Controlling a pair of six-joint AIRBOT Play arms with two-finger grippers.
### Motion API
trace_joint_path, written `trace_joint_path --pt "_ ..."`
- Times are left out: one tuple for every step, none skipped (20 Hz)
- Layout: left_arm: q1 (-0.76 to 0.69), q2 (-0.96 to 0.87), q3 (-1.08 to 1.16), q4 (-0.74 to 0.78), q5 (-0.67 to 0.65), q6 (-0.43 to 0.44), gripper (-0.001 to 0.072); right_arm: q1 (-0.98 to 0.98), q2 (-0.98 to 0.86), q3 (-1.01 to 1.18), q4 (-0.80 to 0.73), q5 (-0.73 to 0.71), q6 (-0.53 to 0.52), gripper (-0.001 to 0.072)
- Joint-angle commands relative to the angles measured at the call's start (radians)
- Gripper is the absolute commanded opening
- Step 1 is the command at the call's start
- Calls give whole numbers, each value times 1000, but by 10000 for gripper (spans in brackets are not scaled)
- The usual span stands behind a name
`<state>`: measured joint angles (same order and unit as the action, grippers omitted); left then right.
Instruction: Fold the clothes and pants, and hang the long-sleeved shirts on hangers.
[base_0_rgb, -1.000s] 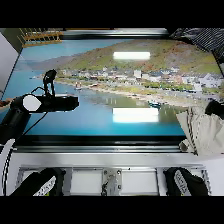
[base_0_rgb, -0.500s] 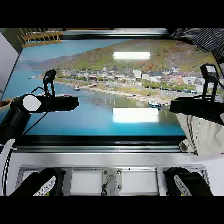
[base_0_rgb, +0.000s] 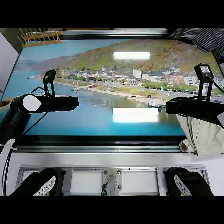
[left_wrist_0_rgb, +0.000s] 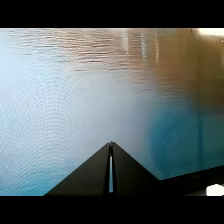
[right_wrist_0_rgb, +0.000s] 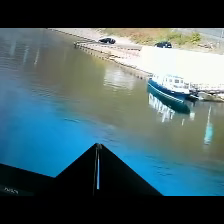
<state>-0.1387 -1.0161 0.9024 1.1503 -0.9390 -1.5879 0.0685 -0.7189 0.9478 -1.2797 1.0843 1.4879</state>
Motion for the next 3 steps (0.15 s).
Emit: trace_joint_path --pt "-1 0 0 0 0 2 2 2 0 0 1 0 0 21" --pt "-1 0 0 0 0 2 2 2 0 0 1 0 0 21" --pt "-1 0 0 0 0 2 2 2 0 0 1 0 0 21"
